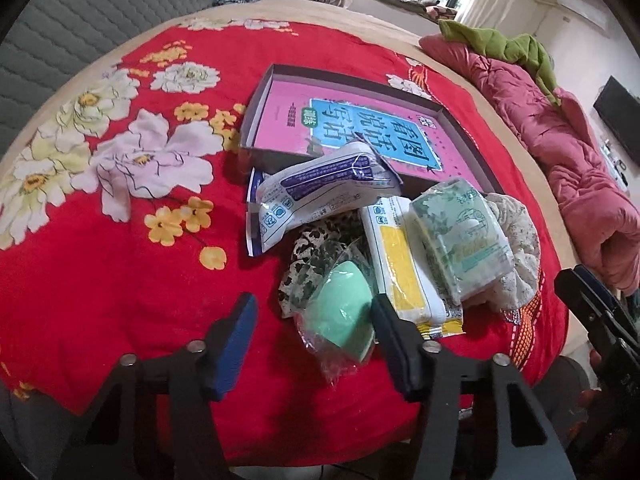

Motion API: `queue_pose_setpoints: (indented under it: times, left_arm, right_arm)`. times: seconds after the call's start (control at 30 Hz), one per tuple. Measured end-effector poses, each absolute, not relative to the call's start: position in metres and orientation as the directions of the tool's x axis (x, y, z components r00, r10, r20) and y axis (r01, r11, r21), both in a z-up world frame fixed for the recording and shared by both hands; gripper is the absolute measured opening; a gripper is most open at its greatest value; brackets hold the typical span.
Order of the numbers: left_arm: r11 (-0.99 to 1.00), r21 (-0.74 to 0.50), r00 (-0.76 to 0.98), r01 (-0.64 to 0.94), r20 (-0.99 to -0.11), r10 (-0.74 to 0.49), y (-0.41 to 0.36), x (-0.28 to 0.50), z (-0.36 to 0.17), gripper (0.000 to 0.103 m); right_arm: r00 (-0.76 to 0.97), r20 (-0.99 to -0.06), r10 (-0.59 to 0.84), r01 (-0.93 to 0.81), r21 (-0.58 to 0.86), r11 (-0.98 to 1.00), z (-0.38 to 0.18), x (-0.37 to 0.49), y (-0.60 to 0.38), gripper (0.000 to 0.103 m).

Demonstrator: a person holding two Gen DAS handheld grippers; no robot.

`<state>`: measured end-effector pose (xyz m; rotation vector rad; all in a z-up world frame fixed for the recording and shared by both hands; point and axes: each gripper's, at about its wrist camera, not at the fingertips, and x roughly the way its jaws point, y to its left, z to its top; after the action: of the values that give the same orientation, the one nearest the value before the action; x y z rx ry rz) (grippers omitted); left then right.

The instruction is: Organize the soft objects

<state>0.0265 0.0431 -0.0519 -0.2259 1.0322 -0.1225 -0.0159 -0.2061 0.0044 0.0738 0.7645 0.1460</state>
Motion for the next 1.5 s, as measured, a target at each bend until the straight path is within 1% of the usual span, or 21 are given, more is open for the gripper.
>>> queue_pose_setpoints:
  times: [0.17,0.23,0.3,0.37,0.5,0.7,0.8,1.07,1.2,1.23,1.27,1.3,1.33,1.37,1.4,1.43,1.47,1.5]
  left_arm:
    - [0.971,-0.238,0.518,0.029,-0.827,-0.218,0.040,0.026,-0.050,0.059]
    - [0.971,-0.233,0.517,0.052,-0.826,-0.226,0.037,0.024,-0.049,0.054]
    - [0.971,-0.229,0.512,0.076,-0.826,-0.235,0.033,0.024,-0.049,0.054]
    - [0.966,-0.242,0.499,0.093,-0.828,-0.256,0.031,0.025,-0.051,0.049]
    - [0.961,-0.242,0.499,0.131,-0.822,-0.275,0.028,0.028,-0.053,0.046]
    - [0.952,-0.268,0.484,0.149,-0.820,-0.307,0.032,0.035,-0.057,0.045]
    - [0.953,-0.256,0.482,0.163,-0.822,-0.303,0.031,0.037,-0.059,0.045]
    - [0.949,-0.270,0.471,0.165,-0.824,-0.316,0.037,0.041,-0.065,0.045]
    - [0.947,-0.272,0.476,0.170,-0.819,-0.320,0.036,0.043,-0.064,0.042]
    - [0.947,-0.271,0.475,0.171,-0.820,-0.320,0.036,0.043,-0.064,0.041]
    - [0.947,-0.272,0.472,0.172,-0.821,-0.322,0.035,0.044,-0.064,0.040]
    - [0.946,-0.273,0.469,0.177,-0.822,-0.324,0.035,0.044,-0.064,0.040]
    - [0.945,-0.271,0.470,0.180,-0.821,-0.325,0.034,0.044,-0.064,0.039]
    - [0.944,-0.273,0.470,0.184,-0.820,-0.328,0.034,0.044,-0.063,0.039]
    - [0.943,-0.277,0.468,0.183,-0.820,-0.331,0.035,0.045,-0.063,0.038]
    - [0.943,-0.281,0.468,0.182,-0.818,-0.334,0.035,0.045,-0.063,0.038]
    - [0.941,-0.286,0.469,0.181,-0.816,-0.338,0.036,0.045,-0.063,0.038]
    - [0.940,-0.291,0.472,0.181,-0.813,-0.342,0.037,0.045,-0.062,0.037]
  right_arm:
    - [0.707,-0.693,0.142,-0.080,0.121,0.989,0.000,-0.009,-0.213,0.082]
    - [0.708,-0.693,0.138,-0.074,0.122,0.990,0.000,-0.008,-0.215,0.082]
    - [0.709,-0.692,0.135,-0.069,0.122,0.990,-0.001,-0.007,-0.216,0.082]
    - [0.710,-0.692,0.133,-0.068,0.120,0.990,-0.001,-0.007,-0.217,0.082]
    - [0.708,-0.695,0.128,-0.069,0.112,0.991,-0.003,-0.005,-0.216,0.082]
    - [0.702,-0.700,0.128,-0.076,0.105,0.992,-0.006,-0.001,-0.215,0.082]
    - [0.694,-0.707,0.136,-0.089,0.102,0.991,-0.010,0.006,-0.215,0.082]
    - [0.662,-0.744,0.089,-0.109,0.022,0.994,-0.026,0.030,-0.209,0.082]
    - [0.673,-0.738,0.057,-0.110,-0.025,0.994,-0.030,0.039,-0.205,0.081]
    - [0.671,-0.740,0.051,-0.114,-0.034,0.993,-0.030,0.041,-0.203,0.078]
    - [0.667,-0.744,0.044,-0.116,-0.045,0.992,-0.031,0.043,-0.201,0.073]
    - [0.666,-0.745,0.034,-0.116,-0.059,0.992,-0.031,0.045,-0.199,0.070]
    - [0.664,-0.747,0.029,-0.121,-0.069,0.990,-0.032,0.047,-0.197,0.063]
    - [0.664,-0.748,0.028,-0.128,-0.077,0.989,-0.033,0.049,-0.195,0.051]
    - [0.665,-0.747,0.029,-0.130,-0.078,0.988,-0.033,0.050,-0.195,0.045]
    - [0.661,-0.750,0.033,-0.137,-0.077,0.988,-0.034,0.052,-0.194,0.033]
    - [0.655,-0.755,0.037,-0.142,-0.074,0.987,-0.034,0.053,-0.194,0.024]
    - [0.651,-0.758,0.044,-0.146,-0.068,0.987,-0.035,0.053,-0.193,0.021]
